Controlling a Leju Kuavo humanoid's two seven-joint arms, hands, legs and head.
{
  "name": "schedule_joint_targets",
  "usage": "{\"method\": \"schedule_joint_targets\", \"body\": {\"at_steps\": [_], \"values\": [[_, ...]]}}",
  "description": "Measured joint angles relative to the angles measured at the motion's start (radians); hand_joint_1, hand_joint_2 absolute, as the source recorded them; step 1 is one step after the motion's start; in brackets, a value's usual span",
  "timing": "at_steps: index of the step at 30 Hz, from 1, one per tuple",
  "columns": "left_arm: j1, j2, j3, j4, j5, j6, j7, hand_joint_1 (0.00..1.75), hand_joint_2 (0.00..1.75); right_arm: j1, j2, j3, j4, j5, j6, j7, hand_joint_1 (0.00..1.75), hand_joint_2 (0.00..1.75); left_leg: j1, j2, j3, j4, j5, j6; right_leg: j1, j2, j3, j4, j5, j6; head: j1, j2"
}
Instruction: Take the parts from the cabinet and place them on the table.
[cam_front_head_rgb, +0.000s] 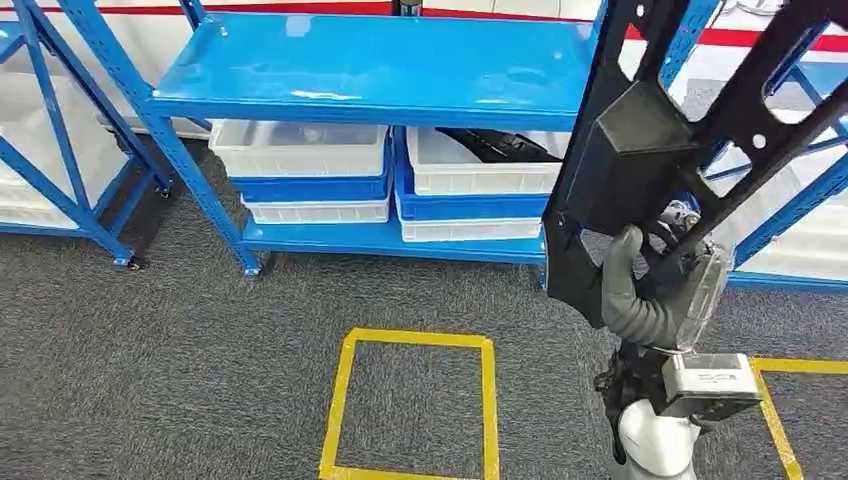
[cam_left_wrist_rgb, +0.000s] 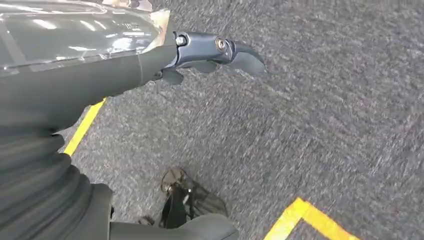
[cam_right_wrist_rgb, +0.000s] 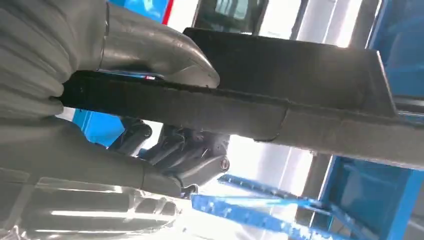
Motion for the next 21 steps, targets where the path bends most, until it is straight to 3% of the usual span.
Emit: {"method": "schedule_joint_targets", "body": {"at_steps": [1, 2, 3, 4, 5, 6, 7, 9, 10, 11, 12, 13, 14, 15, 16, 17, 18, 19, 20, 21], "values": [[0.0, 0.0, 0.0, 0.0, 0.0, 0.001, 0.0, 0.0, 1.75, 0.002, -0.001, 0.0, 0.0, 0.0, 0.0, 0.0, 1.75, 1.75, 0.008, 0.005, 0.001, -0.022, 0.009, 0.017, -0.004, -0.001, -0.008, 0.006, -0.01, 0.004, 0.0, 0.0], [-0.001, 0.0, 0.0, 0.0, 0.0, 0.001, 0.0, 0.0, 1.75, 0.003, -0.003, 0.0, -0.001, 0.0, 0.0, -0.001, 1.75, 1.75, 0.006, 0.006, -0.009, -0.023, 0.02, 0.033, -0.003, 0.001, -0.024, 0.029, -0.042, -0.002, 0.003, 0.0], [-0.003, 0.0, 0.0, 0.0, 0.0, 0.004, 0.0, 0.0, 1.75, 0.003, -0.003, 0.0, -0.001, 0.0, 0.0, -0.001, 1.75, 1.75, 0.005, 0.007, -0.02, -0.024, 0.03, 0.049, -0.003, 0.001, -0.043, 0.086, -0.092, -0.013, 0.008, 0.0], [-0.003, -0.001, 0.0, 0.0, 0.0, 0.006, 0.002, 0.0, 1.75, 0.002, -0.003, 0.0, -0.001, -0.001, 0.0, -0.001, 1.75, 1.75, 0.002, 0.007, -0.031, -0.024, 0.039, 0.056, -0.002, 0.002, -0.061, 0.161, -0.143, -0.021, 0.013, 0.0], [-0.003, -0.003, 0.0, 0.0, 0.0, 0.01, 0.005, 0.0, 1.75, 0.002, -0.004, 0.0, -0.001, -0.002, 0.0, -0.001, 1.75, 1.75, -0.001, 0.008, -0.044, -0.024, 0.05, 0.058, -0.002, 0.002, -0.076, 0.236, -0.183, -0.023, 0.012, 0.0], [-0.003, -0.003, 0.0, 0.0, 0.0, 0.011, 0.008, 0.0, 1.75, 0.001, -0.004, 0.0, -0.001, -0.002, 0.001, -0.001, 1.75, 1.75, -0.003, 0.009, -0.058, -0.024, 0.062, 0.059, -0.001, 0.002, -0.082, 0.292, -0.196, -0.018, 0.013, 0.0], [-0.003, -0.004, 0.0, 0.0, 0.0, 0.012, 0.01, 0.0, 1.75, 0.0, -0.003, 0.0, 0.0, -0.002, 0.002, -0.001, 1.75, 1.75, -0.004, 0.01, -0.072, -0.024, 0.075, 0.059, -0.002, 0.002, -0.073, 0.311, -0.182, -0.008, 0.013, 0.0], [-0.005, -0.004, 0.0, 0.0, 0.0, 0.014, 0.01, 0.0, 1.75, -0.006, -0.003, 0.0, 0.002, -0.002, 0.002, -0.001, 1.75, 1.75, -0.004, 0.01, -0.105, -0.023, 0.103, 0.054, -0.002, 0.002, -0.012, 0.257, -0.106, 0.017, 0.013, 0.0], [-0.006, -0.005, 0.0, 0.0, 0.0, 0.015, 0.01, 0.0, 1.75, -0.011, -0.003, 0.0, 0.002, -0.002, 0.002, -0.001, 1.75, 1.75, -0.004, 0.01, -0.123, -0.023, 0.12, 0.05, -0.002, 0.002, 0.047, 0.186, -0.08, 0.021, 0.012, 0.0], [-0.008, -0.005, 0.0, 0.0, 0.0, 0.015, 0.01, 0.0, 1.75, -0.019, -0.002, 0.0, 0.002, -0.002, 0.002, -0.001, 1.75, 1.75, -0.004, 0.008, -0.133, -0.022, 0.136, 0.043, -0.002, 0.003, 0.121, 0.082, -0.098, 0.011, 0.012, 0.0], [-0.008, -0.006, 0.0, 0.0, 0.0, 0.015, 0.01, 0.0, 1.75, -0.026, 0.002, 0.0, 0.002, -0.002, 0.003, -0.001, 1.75, 1.75, -0.01, 0.006, -0.141, -0.021, 0.146, 0.035, 0.006, 0.003, 0.201, -0.044, -0.132, -0.001, 0.014, 0.0], [-0.008, -0.006, 0.0, 0.0, 0.0, 0.015, 0.01, 0.0, 1.75, -0.027, 0.004, 0.0, 0.003, -0.002, 0.003, -0.002, 1.75, 1.75, -0.008, 0.007, -0.136, -0.037, 0.169, 0.028, 0.006, 0.005, 0.182, -0.047, -0.139, -0.008, 0.0, 0.0], [-0.009, -0.005, 0.0, 0.0, 0.0, 0.016, 0.009, 0.0, 1.75, -0.029, 0.005, 0.0, 0.003, -0.003, 0.003, -0.002, 1.75, 1.75, -0.003, 0.007, -0.137, -0.047, 0.188, 0.022, 0.008, 0.007, 0.172, -0.051, -0.128, -0.01, 0.006, 0.0], [-0.007, -0.006, 0.0, 0.0, 0.0, 0.016, 0.009, 0.0, 1.75, -0.03, 0.005, 0.0, 0.003, -0.003, 0.004, -0.003, 1.75, 1.75, -0.001, 0.006, -0.137, -0.064, 0.208, 0.012, 0.015, 0.007, 0.159, -0.042, -0.119, -0.022, 0.009, 0.0], [0.0, -0.005, 0.0, 0.0, 0.0, 0.016, 0.009, 0.0, 1.75, -0.029, 0.005, 0.0, 0.006, -0.003, 0.004, -0.003, 1.75, 1.75, -0.001, 0.002, -0.141, -0.079, 0.223, 0.005, 0.008, 0.005, 0.141, -0.047, -0.099, -0.033, 0.008, 0.0], [0.002, -0.005, 0.0, 0.0, 0.0, 0.016, 0.009, 0.0, 1.75, -0.03, 0.006, 0.0, 0.008, -0.003, 0.005, -0.003, 1.75, 1.75, 0.004, 0.005, -0.154, -0.067, 0.177, 0.003, 0.004, 0.002, 0.128, -0.046, -0.082, -0.041, 0.006, 0.0], [0.003, -0.004, 0.001, 0.0, 0.001, 0.016, 0.01, 0.0, 1.75, -0.029, 0.009, -0.001, 0.008, -0.004, 0.005, -0.003, 1.75, 1.75, 0.004, 0.005, -0.163, -0.019, 0.085, -0.001, 0.004, 0.001, 0.11, -0.046, -0.064, -0.053, 0.003, 0.0], [0.005, -0.005, 0.001, 0.0, 0.001, 0.018, 0.01, 0.0, 1.75, -0.029, 0.01, -0.001, 0.008, -0.004, 0.005, -0.003, 1.75, 1.75, 0.004, 0.005, -0.171, 0.056, -0.005, -0.005, 0.007, -0.001, 0.094, -0.046, -0.049, -0.057, 0.001, 0.0], [0.003, -0.004, 0.001, 0.0, 0.001, 0.017, 0.01, 0.0, 1.75, -0.029, 0.011, -0.001, 0.009, -0.005, 0.005, -0.003, 1.75, 1.75, 0.004, 0.005, -0.175, 0.143, -0.074, -0.008, 0.009, -0.004, 0.079, -0.045, -0.033, -0.059, 0.001, 0.0], [0.002, -0.003, 0.001, 0.0, 0.0, 0.017, 0.01, 0.0, 1.75, -0.03, 0.011, -0.001, 0.01, -0.004, 0.005, -0.003, 1.75, 1.75, 0.004, 0.005, -0.174, 0.205, -0.099, -0.011, 0.011, -0.005, 0.069, -0.043, -0.021, -0.061, 0.002, 0.0]]}}
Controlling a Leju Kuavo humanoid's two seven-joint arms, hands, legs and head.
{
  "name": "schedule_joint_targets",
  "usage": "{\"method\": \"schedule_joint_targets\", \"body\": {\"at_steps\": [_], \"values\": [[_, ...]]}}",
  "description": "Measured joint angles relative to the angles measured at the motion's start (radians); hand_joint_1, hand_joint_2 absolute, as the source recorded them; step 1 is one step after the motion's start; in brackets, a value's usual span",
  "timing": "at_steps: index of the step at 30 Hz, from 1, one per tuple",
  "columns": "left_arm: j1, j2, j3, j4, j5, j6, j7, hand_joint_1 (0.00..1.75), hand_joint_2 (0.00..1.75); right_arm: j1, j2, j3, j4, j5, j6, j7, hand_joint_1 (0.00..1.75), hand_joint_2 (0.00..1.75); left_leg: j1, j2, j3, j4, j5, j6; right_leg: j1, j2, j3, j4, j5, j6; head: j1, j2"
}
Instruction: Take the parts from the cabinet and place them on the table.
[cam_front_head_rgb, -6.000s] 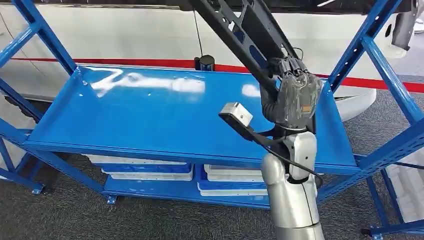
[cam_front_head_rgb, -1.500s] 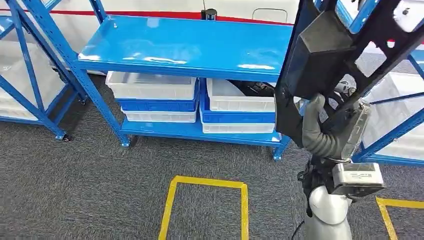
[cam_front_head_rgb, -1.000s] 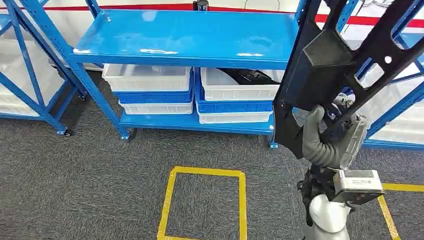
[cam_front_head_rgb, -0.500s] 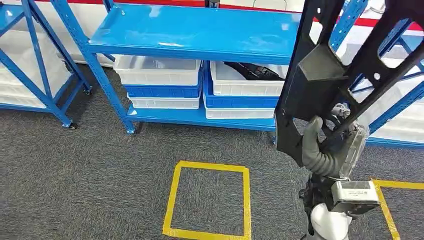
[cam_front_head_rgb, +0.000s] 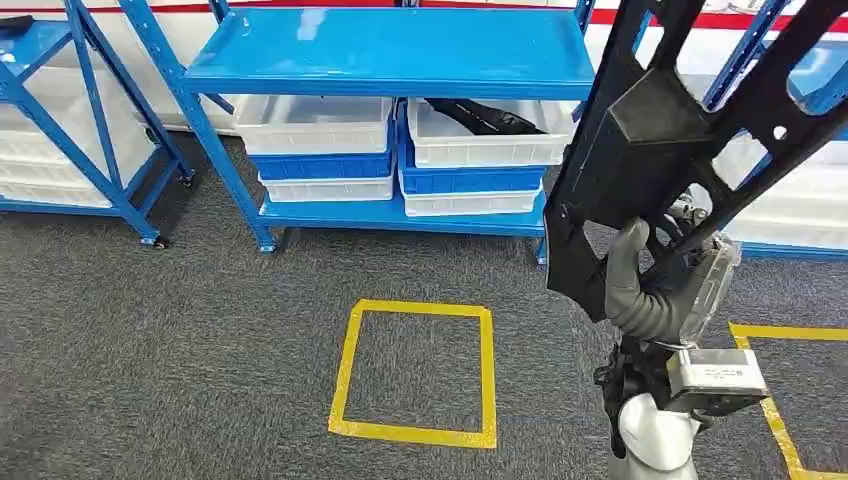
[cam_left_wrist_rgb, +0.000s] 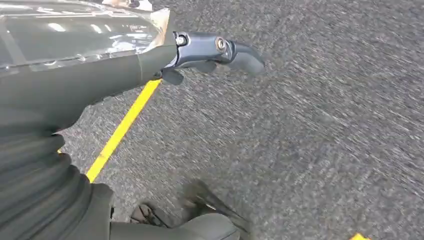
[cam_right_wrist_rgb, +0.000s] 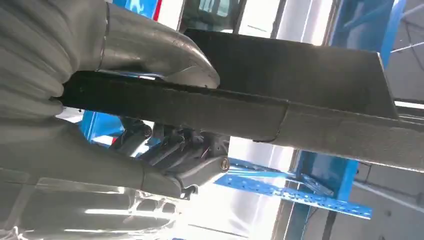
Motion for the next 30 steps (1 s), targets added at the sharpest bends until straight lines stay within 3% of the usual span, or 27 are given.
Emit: {"method": "schedule_joint_targets", "body": {"at_steps": [1, 2, 3, 4, 5, 6, 7, 10, 11, 12, 13, 14, 15, 16, 17, 18, 19, 20, 21, 22, 23, 25, 26, 27, 28, 29, 30], "values": [[-0.001, 0.001, 0.0, 0.0, 0.0, 0.0, 0.0, 0.0, 1.75, 0.0, 0.0, 0.0, 0.002, 0.0, 0.0, 0.0, 1.75, 1.75, 0.0, 0.0, 0.005, 0.063, 0.018, -0.001, 0.003, -0.001, -0.022, 0.005, 0.017, 0.001, -0.001, 0.0], [-0.002, 0.001, 0.0, 0.0, 0.0, 0.0, 0.0, 0.0, 1.75, 0.0, 0.0, 0.0, 0.003, 0.0, 0.0, 0.0, 1.75, 1.75, 0.0, 0.0, 0.019, 0.094, 0.065, 0.001, 0.006, -0.001, -0.047, 0.014, 0.031, 0.003, -0.001, 0.0], [-0.002, 0.001, 0.0, 0.0, 0.0, 0.001, 0.0, 0.0, 1.75, 0.001, 0.0, 0.0, 0.005, 0.0, 0.001, 0.001, 1.75, 1.75, -0.001, 0.0, 0.048, 0.086, 0.107, 0.006, 0.007, -0.001, -0.071, 0.023, 0.04, 0.004, -0.002, 0.0], [-0.002, 0.001, 0.0, 0.0, 0.0, 0.003, 0.0, 0.0, 1.75, 0.0, 0.002, 0.0, 0.005, 0.002, 0.003, 0.002, 1.75, 1.75, -0.002, 0.0, 0.101, 0.037, 0.127, 0.013, 0.008, 0.0, -0.093, 0.033, 0.049, 0.007, -0.001, 0.0], [-0.003, 0.001, 0.0, 0.0, 0.0, 0.005, 0.0, 0.0, 1.75, 0.0, 0.005, 0.0, 0.005, 0.005, 0.004, 0.005, 1.75, 1.75, -0.006, -0.002, 0.182, -0.055, 0.105, 0.025, 0.01, 0.001, -0.108, 0.04, 0.058, 0.009, -0.002, 0.0], [-0.006, 0.004, 0.0, -0.001, -0.001, 0.007, 0.001, 0.0, 1.75, 0.0, 0.012, -0.001, 0.004, 0.008, 0.009, 0.009, 1.75, 1.75, -0.011, -0.002, 0.266, -0.159, 0.037, 0.036, 0.011, 0.001, -0.115, 0.043, 0.064, 0.016, -0.001, 0.0], [-0.009, 0.003, 0.0, -0.001, -0.001, 0.01, 0.001, 0.0, 1.75, -0.002, 0.016, -0.002, 0.004, 0.012, 0.012, 0.011, 1.75, 1.75, -0.014, -0.001, 0.318, -0.254, 0.011, 0.04, 0.015, -0.002, -0.115, 0.046, 0.07, 0.019, 0.0, 0.0], [-0.014, 0.001, 0.0, 0.0, -0.002, 0.019, 0.006, 0.0, 1.75, -0.009, 0.025, -0.002, 0.004, 0.019, 0.018, 0.018, 1.75, 1.75, -0.029, 0.001, 0.302, -0.258, 0.03, 0.06, 0.007, -0.006, -0.122, 0.038, 0.106, 0.044, 0.001, 0.0], [-0.013, -0.002, 0.0, 0.0, 0.001, 0.027, 0.007, 0.0, 1.75, -0.008, 0.026, -0.002, 0.005, 0.013, 0.023, 0.019, 1.75, 1.75, -0.019, 0.012, 0.283, -0.269, 0.05, 0.07, 0.004, -0.004, -0.132, 0.048, 0.095, 0.048, 0.002, 0.0], [-0.013, -0.002, 0.0, 0.0, 0.001, 0.033, 0.007, 0.0, 1.75, -0.009, 0.026, -0.002, 0.005, 0.005, 0.03, 0.02, 1.75, 1.75, -0.021, 0.011, 0.274, -0.269, 0.062, 0.078, 0.007, 0.0, -0.145, 0.067, 0.058, 0.043, 0.001, 0.0], [-0.014, 0.0, 0.001, 0.0, 0.001, 0.038, 0.007, 0.0, 1.75, -0.013, 0.026, -0.002, 0.005, -0.002, 0.035, 0.02, 1.75, 1.75, -0.021, 0.013, 0.256, -0.268, 0.077, 0.091, 0.004, 0.002, -0.166, 0.121, -0.007, 0.031, 0.011, 0.0], [-0.014, -0.001, 0.001, 0.0, 0.001, 0.04, 0.007, 0.0, 1.75, -0.013, 0.027, -0.002, 0.005, -0.007, 0.041, 0.02, 1.75, 1.75, -0.022, 0.013, 0.237, -0.267, 0.093, 0.09, 0.003, 0.003, -0.183, 0.195, -0.067, 0.025, 0.011, 0.0], [-0.014, -0.003, 0.001, 0.0, 0.001, 0.042, 0.007, 0.0, 1.75, -0.014, 0.027, -0.002, 0.005, -0.01, 0.043, 0.022, 1.75, 1.75, -0.022, 0.015, 0.222, -0.267, 0.108, 0.089, 0.001, 0.004, -0.196, 0.274, -0.107, 0.027, 0.011, 0.0], [-0.014, -0.003, 0.001, 0.0, 0.002, 0.044, 0.007, 0.0, 1.75, -0.014, 0.027, -0.003, 0.005, -0.013, 0.044, 0.022, 1.75, 1.75, -0.022, 0.015, 0.203, -0.265, 0.122, 0.088, 0.0, 0.004, -0.201, 0.334, -0.114, 0.037, 0.013, 0.0], [-0.014, -0.005, 0.001, 0.0, 0.003, 0.045, 0.007, 0.0, 1.75, -0.014, 0.027, -0.003, 0.005, -0.014, 0.045, 0.022, 1.75, 1.75, -0.021, 0.017, 0.182, -0.263, 0.137, 0.086, -0.003, 0.004, -0.193, 0.364, -0.091, 0.054, 0.012, 0.0], [-0.014, -0.006, 0.001, 0.0, 0.003, 0.045, 0.007, 0.0, 1.75, -0.015, 0.027, -0.004, 0.005, -0.015, 0.048, 0.022, 1.75, 1.75, -0.021, 0.018, 0.163, -0.259, 0.151, 0.082, -0.006, 0.004, -0.167, 0.353, -0.056, 0.071, 0.012, 0.0], [-0.014, -0.007, 0.001, 0.0, 0.003, 0.045, 0.007, 0.0, 1.75, -0.015, 0.027, -0.004, 0.005, -0.016, 0.048, 0.022, 1.75, 1.75, -0.019, 0.018, 0.141, -0.253, 0.163, 0.077, -0.01, 0.004, -0.119, 0.299, -0.017, 0.085, 0.012, 0.0], [-0.014, -0.008, 0.001, 0.0, 0.004, 0.045, 0.004, 0.0, 1.75, -0.017, 0.029, -0.004, 0.005, -0.019, 0.05, 0.023, 1.75, 1.75, -0.018, 0.018, 0.123, -0.247, 0.174, 0.071, -0.014, 0.004, -0.061, 0.223, -0.004, 0.089, 0.012, 0.0], [-0.014, -0.008, 0.001, -0.001, 0.008, 0.045, -0.005, 0.0, 1.75, -0.021, 0.03, -0.006, 0.005, -0.021, 0.05, 0.023, 1.75, 1.75, -0.02, 0.017, 0.111, -0.239, 0.182, 0.065, -0.017, 0.004, 0.013, 0.122, -0.031, 0.081, 0.012, 0.0], [-0.014, -0.009, 0.001, -0.001, 0.011, 0.043, -0.021, 0.0, 1.75, -0.024, 0.034, -0.007, 0.005, -0.021, 0.05, 0.023, 1.75, 1.75, -0.024, 0.015, 0.099, -0.23, 0.188, 0.058, -0.006, 0.006, 0.075, 0.026, -0.071, 0.068, 0.012, 0.0], [-0.014, -0.009, 0.001, -0.001, 0.011, 0.044, -0.037, 0.0, 1.75, -0.025, 0.034, -0.01, 0.003, -0.021, 0.051, 0.023, 1.75, 1.75, -0.024, 0.017, 0.095, -0.231, 0.199, 0.05, -0.007, 0.005, 0.06, 0.017, -0.083, 0.055, 0.007, 0.0], [-0.012, -0.008, 0.001, -0.001, 0.021, 0.047, -0.049, 0.0, 1.75, -0.025, 0.034, -0.014, 0.001, -0.025, 0.054, 0.024, 1.75, 1.75, -0.014, 0.018, 0.094, -0.242, 0.222, 0.031, 0.002, 0.006, 0.043, 0.023, -0.071, 0.032, 0.008, 0.0], [-0.009, -0.008, 0.002, -0.001, 0.024, 0.048, -0.054, 0.0, 1.75, -0.027, 0.034, -0.017, 0.0, -0.031, 0.058, 0.027, 1.75, 1.75, -0.009, 0.017, 0.089, -0.244, 0.228, 0.025, -0.008, 0.005, 0.035, 0.017, -0.055, 0.018, 0.008, 0.0], [-0.007, -0.008, 0.005, -0.001, 0.026, 0.051, -0.059, 0.0, 1.75, -0.031, 0.035, -0.018, 0.0, -0.038, 0.065, 0.03, 1.75, 1.75, -0.007, 0.013, 0.079, -0.231, 0.191, 0.021, -0.007, 0.004, 0.025, 0.019, -0.044, 0.011, 0.005, 0.0], [-0.007, -0.008, 0.006, -0.001, 0.032, 0.058, -0.064, 0.0, 1.75, -0.035, 0.036, -0.02, -0.001, -0.049, 0.073, 0.036, 1.75, 1.75, -0.007, 0.011, 0.068, -0.189, 0.121, 0.016, -0.006, 0.004, 0.014, 0.019, -0.032, -0.001, 0.003, 0.0], [-0.006, -0.009, 0.007, -0.001, 0.034, 0.066, -0.068, 0.0, 1.75, -0.043, 0.037, -0.022, -0.001, -0.062, 0.081, 0.039, 1.75, 1.75, -0.007, 0.009, 0.05, -0.111, 0.048, 0.011, -0.005, 0.004, 0.001, 0.019, -0.021, -0.003, 0.002, 0.0], [-0.006, -0.009, 0.007, -0.001, 0.034, 0.068, -0.071, 0.0, 1.75, -0.051, 0.037, -0.023, 0.0, -0.071, 0.087, 0.04, 1.75, 1.75, -0.007, 0.009, 0.034, -0.04, 0.009, 0.007, -0.002, 0.004, -0.008, 0.02, -0.011, -0.005, 0.002, 0.0]]}}
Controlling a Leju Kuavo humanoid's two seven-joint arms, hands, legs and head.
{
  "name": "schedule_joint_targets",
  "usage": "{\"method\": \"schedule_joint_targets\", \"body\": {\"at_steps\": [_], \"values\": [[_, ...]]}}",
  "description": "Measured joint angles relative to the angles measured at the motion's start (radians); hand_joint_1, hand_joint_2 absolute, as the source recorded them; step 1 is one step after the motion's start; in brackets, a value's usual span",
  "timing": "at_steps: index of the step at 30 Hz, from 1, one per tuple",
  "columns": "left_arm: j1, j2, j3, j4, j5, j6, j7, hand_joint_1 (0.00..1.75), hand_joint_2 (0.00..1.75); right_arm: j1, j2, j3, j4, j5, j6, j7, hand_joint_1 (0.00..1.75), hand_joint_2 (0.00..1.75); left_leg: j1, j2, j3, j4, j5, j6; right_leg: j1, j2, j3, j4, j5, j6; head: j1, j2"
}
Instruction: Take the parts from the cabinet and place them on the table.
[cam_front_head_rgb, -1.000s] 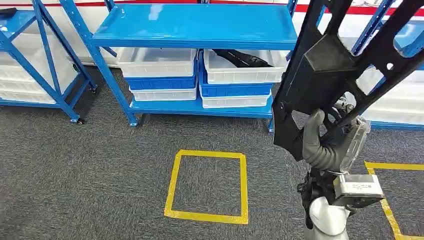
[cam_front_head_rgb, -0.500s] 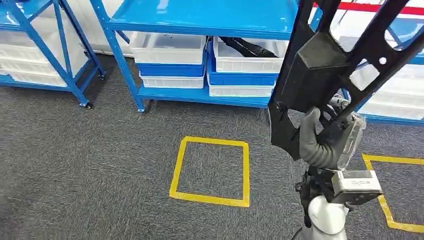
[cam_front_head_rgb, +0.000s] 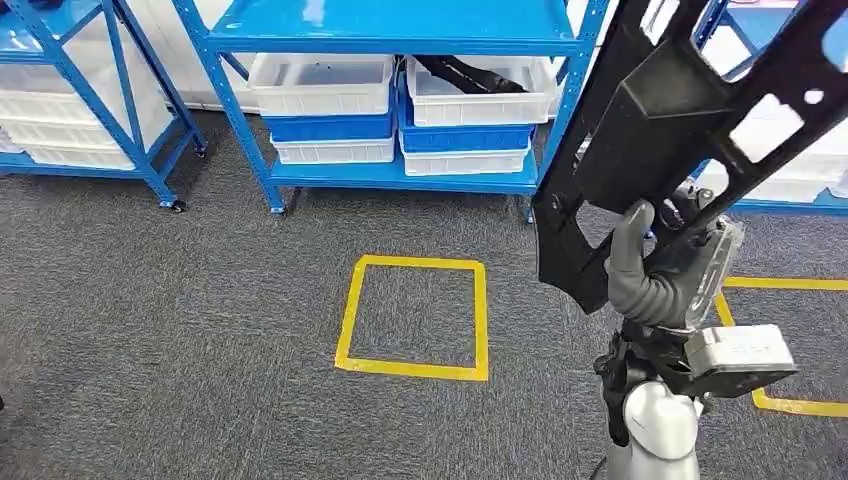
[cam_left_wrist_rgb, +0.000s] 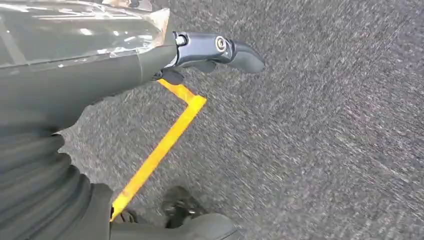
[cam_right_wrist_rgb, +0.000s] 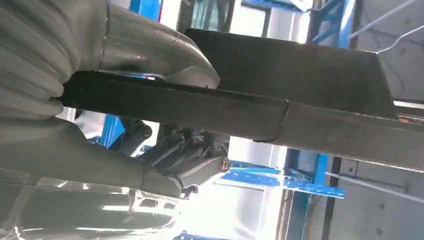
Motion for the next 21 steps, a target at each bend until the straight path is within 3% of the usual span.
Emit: {"method": "schedule_joint_targets", "body": {"at_steps": [1, 2, 3, 4, 5, 6, 7, 8, 10, 11, 12, 13, 15, 16, 17, 18, 19, 20, 21], "values": [[0.0, 0.001, 0.001, 0.0, 0.011, -0.002, -0.01, 0.0, 1.75, -0.012, 0.001, -0.001, 0.004, -0.014, 0.013, 0.0, 1.75, 1.75, 0.0, 0.0, -0.015, 0.07, -0.013, -0.003, 0.002, 0.0, -0.009, 0.001, 0.01, 0.0, 0.0, 0.0], [-0.001, 0.003, 0.008, 0.0, 0.032, -0.009, -0.028, 0.0, 1.75, -0.028, 0.002, -0.002, 0.012, -0.034, 0.034, 0.002, 1.75, 1.75, 0.0, 0.0, -0.016, 0.106, 0.005, -0.003, 0.004, 0.0, -0.023, 0.004, 0.02, 0.001, -0.001, 0.0], [-0.002, 0.006, 0.022, 0.0, 0.055, -0.027, -0.048, 0.0, 1.75, -0.049, 0.002, -0.002, 0.027, -0.051, 0.058, 0.004, 1.75, 1.75, 0.0, -0.001, 0.005, 0.097, 0.045, 0.0, 0.005, 0.001, -0.036, 0.007, 0.029, 0.003, -0.002, 0.0], [-0.002, 0.011, 0.03, 0.0, 0.062, -0.043, -0.055, 0.0, 1.75, -0.067, 0.004, -0.002, 0.04, -0.055, 0.064, 0.004, 1.75, 1.75, 0.0, -0.001, 0.045, 0.049, 0.071, 0.004, 0.006, 0.003, -0.045, 0.009, 0.034, 0.007, -0.001, 0.0], [-0.003, 0.017, 0.034, 0.0, 0.062, -0.061, -0.059, 0.0, 1.75, -0.085, 0.007, -0.002, 0.053, -0.058, 0.068, 0.004, 1.75, 1.75, -0.001, -0.003, 0.106, -0.035, 0.089, 0.011, 0.007, 0.005, -0.05, 0.01, 0.039, 0.009, -0.002, 0.0], [-0.006, 0.027, 0.037, 0.0, 0.062, -0.078, -0.06, 0.0, 1.75, -0.105, 0.011, -0.002, 0.067, -0.059, 0.07, 0.004, 1.75, 1.75, -0.004, -0.007, 0.182, -0.145, 0.086, 0.022, 0.007, 0.004, -0.052, 0.012, 0.045, 0.012, -0.002, 0.0], [-0.009, 0.031, 0.04, 0.0, 0.063, -0.087, -0.059, 0.0, 1.75, -0.121, 0.012, -0.002, 0.075, -0.061, 0.071, 0.004, 1.75, 1.75, -0.009, -0.009, 0.213, -0.194, 0.07, 0.028, 0.015, 0.001, -0.06, 0.013, 0.048, 0.017, -0.001, 0.0], [-0.01, 0.034, 0.042, -0.001, 0.06, -0.095, -0.059, 0.0, 1.75, -0.139, 0.013, -0.002, 0.087, -0.064, 0.071, 0.004, 1.75, 1.75, -0.011, -0.008, 0.211, -0.205, 0.07, 0.029, 0.011, -0.001, -0.062, 0.013, 0.057, 0.029, 0.001, 0.0], [-0.009, 0.039, 0.042, -0.001, 0.055, -0.11, -0.06, 0.0, 1.75, -0.159, 0.013, -0.002, 0.105, -0.071, 0.073, 0.004, 1.75, 1.75, -0.02, -0.01, 0.203, -0.205, 0.077, 0.041, 0.006, -0.005, -0.067, 0.012, 0.067, 0.045, -0.001, 0.0], [-0.007, 0.04, 0.042, -0.001, 0.053, -0.119, -0.061, 0.0, 1.75, -0.162, 0.013, -0.004, 0.11, -0.073, 0.075, 0.003, 1.75, 1.75, -0.018, -0.007, 0.202, -0.218, 0.089, 0.054, 0.01, -0.004, -0.07, 0.01, 0.072, 0.053, 0.0, 0.0], [-0.008, 0.041, 0.042, -0.001, 0.05, -0.129, -0.063, 0.0, 1.75, -0.166, 0.011, -0.009, 0.115, -0.076, 0.076, 0.002, 1.75, 1.75, -0.01, 0.0, 0.198, -0.226, 0.102, 0.059, 0.008, -0.003, -0.08, 0.027, 0.051, 0.051, 0.0, 0.0], [-0.009, 0.042, 0.042, -0.001, 0.047, -0.14, -0.066, 0.0, 1.75, -0.173, 0.009, -0.014, 0.118, -0.076, 0.076, 0.002, 1.75, 1.75, -0.011, 0.0, 0.188, -0.228, 0.11, 0.07, 0.007, -0.001, -0.098, 0.064, 0.013, 0.047, 0.003, 0.0], [-0.009, 0.043, 0.042, -0.001, 0.035, -0.16, -0.068, 0.0, 1.75, -0.175, 0.002, -0.022, 0.124, -0.078, 0.076, 0.002, 1.75, 1.75, -0.012, 0.001, 0.164, -0.227, 0.126, 0.074, 0.005, 0.001, -0.149, 0.216, -0.08, 0.039, 0.006, 0.0], [-0.009, 0.043, 0.042, -0.001, 0.029, -0.17, -0.07, 0.0, 1.75, -0.173, -0.003, -0.029, 0.127, -0.079, 0.076, 0.002, 1.75, 1.75, -0.012, 0.002, 0.151, -0.226, 0.136, 0.074, 0.004, 0.002, -0.169, 0.284, -0.108, 0.042, 0.006, 0.0], [-0.008, 0.043, 0.041, -0.001, 0.023, -0.177, -0.07, 0.0, 1.75, -0.169, -0.009, -0.037, 0.128, -0.079, 0.076, 0.002, 1.75, 1.75, -0.012, 0.002, 0.137, -0.225, 0.146, 0.072, 0.003, 0.002, -0.173, 0.323, -0.111, 0.052, 0.007, 0.0], [-0.008, 0.043, 0.04, -0.001, 0.02, -0.18, -0.07, 0.0, 1.75, -0.164, -0.013, -0.044, 0.128, -0.079, 0.076, 0.002, 1.75, 1.75, -0.012, 0.002, 0.124, -0.224, 0.154, 0.07, 0.0, 0.002, -0.157, 0.316, -0.093, 0.064, 0.006, 0.0], [-0.008, 0.043, 0.04, -0.001, 0.019, -0.184, -0.07, 0.0, 1.75, -0.162, -0.016, -0.048, 0.128, -0.078, 0.076, 0.002, 1.75, 1.75, -0.012, 0.002, 0.11, -0.221, 0.164, 0.066, -0.003, 0.002, -0.119, 0.265, -0.059, 0.078, 0.008, 0.0], [-0.008, 0.043, 0.04, -0.001, 0.017, -0.19, -0.071, 0.0, 1.75, -0.162, -0.018, -0.051, 0.128, -0.076, 0.075, 0.002, 1.75, 1.75, -0.011, 0.003, 0.098, -0.217, 0.172, 0.062, -0.006, 0.002, -0.071, 0.192, -0.028, 0.088, 0.007, 0.0], [-0.008, 0.043, 0.039, -0.001, 0.007, -0.201, -0.072, 0.0, 1.75, -0.161, -0.02, -0.057, 0.124, -0.068, 0.07, 0.002, 1.75, 1.75, -0.011, 0.002, 0.086, -0.209, 0.178, 0.056, -0.01, 0.002, -0.006, 0.096, -0.015, 0.092, 0.008, 0.0]]}}
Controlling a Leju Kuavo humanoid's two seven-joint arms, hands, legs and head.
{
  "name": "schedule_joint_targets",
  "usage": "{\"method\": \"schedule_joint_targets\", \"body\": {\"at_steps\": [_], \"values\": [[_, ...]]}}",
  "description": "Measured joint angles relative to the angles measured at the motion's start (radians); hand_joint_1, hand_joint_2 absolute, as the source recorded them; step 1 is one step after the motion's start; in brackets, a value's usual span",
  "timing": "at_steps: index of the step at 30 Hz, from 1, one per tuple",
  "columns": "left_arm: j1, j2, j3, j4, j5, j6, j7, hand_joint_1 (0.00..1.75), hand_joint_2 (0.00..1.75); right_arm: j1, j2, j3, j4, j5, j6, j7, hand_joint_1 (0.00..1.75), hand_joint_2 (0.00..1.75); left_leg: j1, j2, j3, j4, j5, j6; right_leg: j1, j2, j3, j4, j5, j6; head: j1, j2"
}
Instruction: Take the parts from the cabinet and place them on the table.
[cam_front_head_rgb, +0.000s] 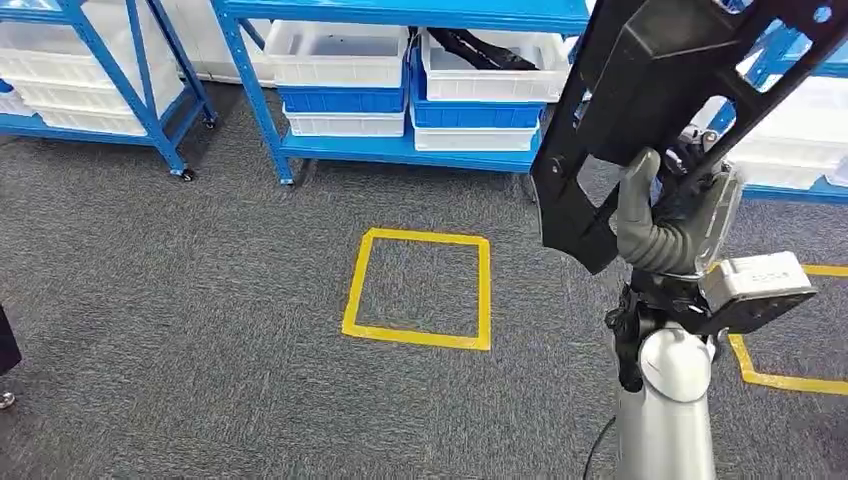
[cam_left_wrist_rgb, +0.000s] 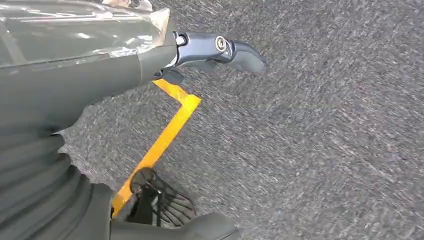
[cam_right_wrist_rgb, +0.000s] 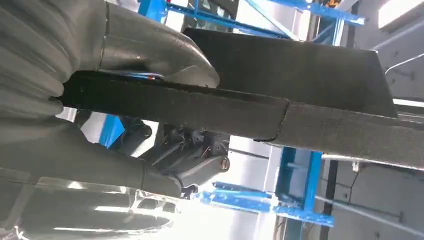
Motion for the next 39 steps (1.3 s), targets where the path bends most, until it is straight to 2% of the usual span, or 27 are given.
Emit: {"method": "schedule_joint_targets", "body": {"at_steps": [1, 2, 4, 6, 8, 10, 11, 12, 13, 15, 16, 17, 18, 20, 21, 23, 25, 26, 27, 28, 30, 31, 32, 35, 36, 37, 39], "values": [[0.0, 0.002, -0.003, 0.0, -0.008, -0.01, -0.001, 0.0, 1.75, 0.003, -0.003, -0.005, -0.005, 0.005, -0.003, 0.0, 1.75, 1.75, -0.006, -0.001, -0.01, 0.007, 0.005, -0.007, 0.003, 0.001, 0.046, -0.075, -0.026, -0.008, 0.001, 0.0], [0.0, 0.002, -0.008, -0.001, -0.016, -0.02, -0.001, 0.0, 1.75, 0.016, -0.005, -0.012, -0.015, 0.009, -0.008, -0.001, 1.75, 1.75, -0.006, -0.001, -0.014, 0.009, 0.015, -0.014, 0.008, 0.003, 0.053, -0.091, -0.032, -0.023, -0.005, 0.0], [0.003, 0.005, -0.018, 0.0, -0.024, -0.027, -0.001, 0.0, 1.75, 0.037, -0.013, -0.029, -0.029, 0.011, -0.015, -0.001, 1.75, 1.75, -0.001, -0.001, -0.015, 0.004, 0.032, -0.025, 0.015, 0.003, 0.033, -0.084, -0.026, -0.035, -0.003, 0.0], [0.007, 0.009, -0.018, 0.0, -0.031, -0.032, -0.001, 0.0, 1.75, 0.05, -0.018, -0.039, -0.042, 0.017, -0.021, -0.001, 1.75, 1.75, 0.006, -0.001, -0.026, 0.008, 0.026, -0.037, 0.004, 0.001, 0.018, -0.09, -0.006, -0.066, -0.001, 0.0], [0.008, 0.01, -0.028, 0.0, -0.042, -0.04, -0.001, 0.0, 1.75, 0.065, -0.019, -0.049, -0.06, 0.019, -0.023, -0.001, 1.75, 1.75, 0.007, -0.003, -0.053, 0.103, -0.108, -0.046, 0.007, 0.002, 0.001, -0.089, 0.018, -0.091, -0.013, 0.0], [0.007, 0.011, -0.039, 0.0, -0.052, -0.042, -0.001, 0.0, 1.75, 0.087, -0.022, -0.061, -0.075, 0.02, -0.029, -0.001, 1.75, 1.75, 0.008, -0.006, -0.083, 0.26, -0.204, -0.052, 0.012, 0.001, -0.027, -0.087, 0.04, -0.091, -0.012, 0.0], [0.007, 0.012, -0.044, 0.0, -0.056, -0.042, -0.001, 0.0, 1.75, 0.098, -0.024, -0.066, -0.079, 0.021, -0.032, -0.001, 1.75, 1.75, 0.008, -0.006, -0.085, 0.311, -0.207, -0.052, 0.014, 0.001, -0.04, -0.085, 0.05, -0.091, -0.012, 0.0], [0.007, 0.013, -0.048, 0.0, -0.061, -0.042, -0.001, 0.0, 1.75, 0.109, -0.026, -0.073, -0.084, 0.023, -0.036, -0.001, 1.75, 1.75, 0.008, -0.006, -0.07, 0.32, -0.185, -0.05, 0.015, 0.001, -0.053, -0.084, 0.059, -0.09, -0.011, 0.0], [0.007, 0.013, -0.05, 0.0, -0.062, -0.043, -0.001, 0.0, 1.75, 0.117, -0.027, -0.079, -0.089, 0.024, -0.039, -0.001, 1.75, 1.75, 0.008, -0.006, -0.038, 0.293, -0.153, -0.046, 0.017, 0.002, -0.066, -0.082, 0.067, -0.088, -0.013, 0.0], [0.006, 0.015, -0.058, -0.001, -0.071, -0.046, -0.003, 0.0, 1.75, 0.129, -0.03, -0.09, -0.102, 0.026, -0.042, -0.001, 1.75, 1.75, 0.004, -0.01, 0.083, 0.142, -0.11, -0.028, 0.02, 0.004, -0.086, -0.079, 0.083, -0.083, -0.012, 0.0], [0.004, 0.019, -0.063, -0.002, -0.072, -0.053, -0.007, 0.0, 1.75, 0.135, -0.032, -0.095, -0.111, 0.028, -0.044, -0.002, 1.75, 1.75, -0.001, -0.015, 0.148, 0.052, -0.141, -0.014, 0.019, 0.004, -0.09, -0.078, 0.089, -0.078, -0.012, 0.0], [0.003, 0.019, -0.066, -0.002, -0.072, -0.057, -0.01, 0.0, 1.75, 0.137, -0.034, -0.1, -0.118, 0.029, -0.046, -0.003, 1.75, 1.75, -0.004, -0.013, 0.178, 0.004, -0.151, -0.011, 0.026, 0.003, -0.092, -0.077, 0.094, -0.072, -0.011, 0.0], [0.0, 0.02, -0.067, -0.002, -0.073, -0.06, -0.012, 0.0, 1.75, 0.14, -0.034, -0.105, -0.125, 0.029, -0.048, -0.004, 1.75, 1.75, -0.01, -0.013, 0.181, -0.01, -0.157, -0.013, 0.019, -0.001, -0.094, -0.079, 0.105, -0.061, -0.011, 0.0], [0.0, 0.021, -0.068, -0.002, -0.073, -0.061, -0.013, 0.0, 1.75, 0.144, -0.036, -0.108, -0.132, 0.029, -0.052, -0.004, 1.75, 1.75, -0.018, -0.011, 0.171, -0.018, -0.152, -0.002, 0.015, -0.002, -0.1, -0.081, 0.115, -0.049, -0.011, 0.0], [0.001, 0.019, -0.069, -0.002, -0.073, -0.06, -0.013, 0.0, 1.75, 0.147, -0.038, -0.113, -0.137, 0.029, -0.052, -0.004, 1.75, 1.75, -0.005, -0.007, 0.161, -0.031, -0.134, 0.01, 0.018, -0.002, -0.106, -0.071, 0.114, -0.046, -0.01, 0.0], [-0.001, 0.019, -0.073, -0.002, -0.077, -0.06, -0.013, 0.0, 1.75, 0.151, -0.043, -0.119, -0.145, 0.032, -0.057, -0.006, 1.75, 1.75, -0.008, 0.0, 0.144, -0.033, -0.116, 0.027, 0.016, 0.003, -0.145, 0.005, 0.03, -0.058, -0.003, 0.0], [0.0, 0.019, -0.074, -0.002, -0.081, -0.062, -0.013, 0.0, 1.75, 0.164, -0.047, -0.129, -0.152, 0.055, -0.07, -0.005, 1.75, 1.75, -0.009, -0.002, 0.12, -0.032, -0.097, 0.025, 0.014, 0.003, -0.188, 0.155, -0.059, -0.062, -0.002, 0.0], [0.0, 0.019, -0.075, -0.002, -0.083, -0.062, -0.013, 0.0, 1.75, 0.172, -0.05, -0.132, -0.155, 0.072, -0.079, 0.002, 1.75, 1.75, -0.009, -0.003, 0.108, -0.031, -0.088, 0.023, 0.013, 0.003, -0.201, 0.217, -0.069, -0.053, 0.003, 0.0], [0.001, 0.017, -0.075, -0.002, -0.086, -0.062, -0.012, 0.0, 1.75, 0.179, -0.052, -0.135, -0.156, 0.084, -0.085, 0.007, 1.75, 1.75, -0.009, -0.004, 0.097, -0.031, -0.08, 0.021, 0.011, 0.003, -0.196, 0.238, -0.055, -0.042, 0.002, 0.0], [0.0, 0.016, -0.076, -0.002, -0.091, -0.062, -0.012, 0.0, 1.75, 0.186, -0.054, -0.139, -0.159, 0.096, -0.091, 0.011, 1.75, 1.75, -0.008, -0.008, 0.091, -0.028, -0.071, 0.018, 0.009, 0.003, -0.168, 0.214, -0.024, -0.028, 0.003, 0.0], [0.0, 0.015, -0.08, -0.002, -0.093, -0.062, -0.01, 0.0, 1.75, 0.191, -0.055, -0.142, -0.166, 0.107, -0.094, 0.013, 1.75, 1.75, -0.007, -0.018, 0.074, -0.023, -0.059, 0.009, 0.004, 0.01, -0.06, 0.056, 0.024, -0.015, 0.003, 0.0], [0.0, 0.015, -0.082, -0.002, -0.093, -0.061, -0.01, 0.0, 1.75, 0.191, -0.055, -0.144, -0.169, 0.108, -0.094, 0.013, 1.75, 1.75, -0.007, -0.021, 0.067, -0.017, -0.056, 0.005, -0.001, 0.036, -0.004, -0.034, 0.02, -0.02, 0.003, 0.0], [-0.003, 0.015, -0.084, -0.002, -0.093, -0.061, -0.01, 0.0, 1.75, 0.193, -0.056, -0.145, -0.172, 0.108, -0.094, 0.013, 1.75, 1.75, -0.013, -0.025, 0.053, -0.007, -0.054, 0.0, 0.004, 0.053, 0.029, -0.077, 0.004, -0.027, 0.003, 0.0], [-0.002, 0.016, -0.09, -0.002, -0.093, -0.061, -0.009, 0.0, 1.75, 0.2, -0.058, -0.149, -0.176, 0.11, -0.095, 0.015, 1.75, 1.75, -0.01, -0.041, 0.032, -0.003, -0.032, -0.022, 0.007, 0.039, 0.013, -0.087, -0.006, -0.042, -0.003, 0.0], [-0.001, 0.018, -0.09, -0.002, -0.093, -0.06, -0.009, 0.0, 1.75, 0.201, -0.058, -0.149, -0.176, 0.11, -0.096, 0.015, 1.75, 1.75, -0.007, -0.045, 0.026, 0.0, -0.033, -0.026, -0.002, 0.032, 0.01, -0.092, 0.002, -0.054, -0.001, 0.0], [0.0, 0.018, -0.09, -0.002, -0.093, -0.06, -0.009, 0.0, 1.75, 0.201, -0.058, -0.15, -0.179, 0.11, -0.096, 0.015, 1.75, 1.75, -0.004, -0.032, 0.017, 0.02, -0.055, -0.032, -0.002, 0.025, 0.008, -0.092, 0.006, -0.062, -0.004, 0.0], [0.0, 0.016, -0.09, -0.002, -0.094, -0.06, -0.009, 0.0, 1.75, 0.202, -0.058, -0.151, -0.18, 0.11, -0.097, 0.015, 1.75, 1.75, 0.0, -0.018, -0.035, 0.151, -0.151, -0.042, 0.001, 0.008, 0.001, -0.092, 0.012, -0.076, -0.012, 0.0]]}}
